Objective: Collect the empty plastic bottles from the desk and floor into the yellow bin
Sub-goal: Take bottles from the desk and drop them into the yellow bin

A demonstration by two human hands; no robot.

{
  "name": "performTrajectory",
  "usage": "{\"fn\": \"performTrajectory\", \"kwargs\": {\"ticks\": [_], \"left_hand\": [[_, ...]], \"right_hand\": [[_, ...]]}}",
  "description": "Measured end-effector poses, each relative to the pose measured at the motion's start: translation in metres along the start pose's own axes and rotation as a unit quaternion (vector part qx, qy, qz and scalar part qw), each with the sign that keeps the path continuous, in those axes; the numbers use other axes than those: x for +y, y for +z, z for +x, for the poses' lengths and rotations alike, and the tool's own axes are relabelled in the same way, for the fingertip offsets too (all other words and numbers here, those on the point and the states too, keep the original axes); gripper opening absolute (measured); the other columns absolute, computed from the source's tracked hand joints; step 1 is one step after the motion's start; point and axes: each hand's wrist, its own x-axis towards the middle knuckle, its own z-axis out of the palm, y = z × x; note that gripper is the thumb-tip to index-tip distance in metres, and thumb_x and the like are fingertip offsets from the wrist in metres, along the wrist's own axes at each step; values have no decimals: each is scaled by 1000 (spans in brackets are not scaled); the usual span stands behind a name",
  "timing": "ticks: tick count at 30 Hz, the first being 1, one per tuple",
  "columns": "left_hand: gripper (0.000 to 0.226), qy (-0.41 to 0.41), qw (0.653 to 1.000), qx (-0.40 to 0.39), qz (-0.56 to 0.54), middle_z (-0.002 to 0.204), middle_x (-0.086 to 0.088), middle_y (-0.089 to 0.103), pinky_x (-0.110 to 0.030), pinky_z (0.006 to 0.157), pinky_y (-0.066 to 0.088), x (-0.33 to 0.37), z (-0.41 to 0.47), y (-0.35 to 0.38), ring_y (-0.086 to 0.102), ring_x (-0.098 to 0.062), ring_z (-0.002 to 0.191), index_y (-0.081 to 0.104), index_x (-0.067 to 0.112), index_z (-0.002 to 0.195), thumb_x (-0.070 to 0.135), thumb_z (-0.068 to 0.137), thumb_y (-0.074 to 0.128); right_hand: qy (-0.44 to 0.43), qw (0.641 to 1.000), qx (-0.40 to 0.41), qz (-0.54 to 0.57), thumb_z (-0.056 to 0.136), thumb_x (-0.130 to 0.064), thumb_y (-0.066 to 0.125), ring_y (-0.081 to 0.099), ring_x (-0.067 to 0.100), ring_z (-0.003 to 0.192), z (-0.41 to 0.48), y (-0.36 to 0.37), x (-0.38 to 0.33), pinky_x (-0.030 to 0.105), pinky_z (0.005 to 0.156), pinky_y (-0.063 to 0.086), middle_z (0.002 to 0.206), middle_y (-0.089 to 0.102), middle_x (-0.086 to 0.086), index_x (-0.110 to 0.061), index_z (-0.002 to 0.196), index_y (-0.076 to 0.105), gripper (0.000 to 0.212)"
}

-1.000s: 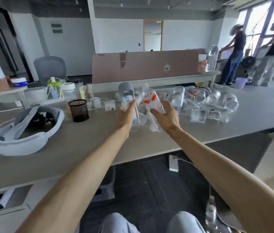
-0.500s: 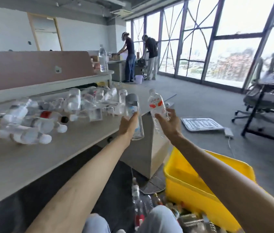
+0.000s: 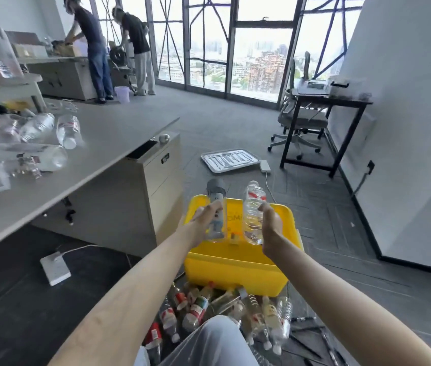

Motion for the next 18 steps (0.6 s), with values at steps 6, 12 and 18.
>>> {"fn": "performTrajectory", "kwargs": {"ticks": [6, 12, 18], "left_hand": [[34, -9, 999, -40, -19, 92, -7, 61, -42, 75, 55, 7, -8, 16, 59, -25, 79, 56, 17, 115, 37, 88, 60], [39, -27, 998, 8, -52, 98, -11, 57, -32, 56, 54, -4, 25, -9, 61, -26, 77, 46, 20, 122, 36, 90, 60], [95, -35, 996, 69, 36, 132, -15, 51, -55, 90, 52, -24, 81, -29, 58, -38, 116, 28, 34, 139, 61, 57, 66]], "right_hand": [[45, 999, 19, -12, 79, -38, 63, 67, 38, 95, 56, -8, 20, 43, 77, 57, 114, 66, 22, -3, 127, 53, 61], [26, 995, 29, -90, 79, -51, 59, 53, 35, 118, 105, 11, 7, 49, 97, 47, 134, 53, 14, -13, 140, 44, 74], [63, 982, 7, -177, 97, -26, 55, 43, 35, 132, 122, 13, 18, 46, 103, 38, 144, 48, 15, -7, 137, 51, 45]]}}
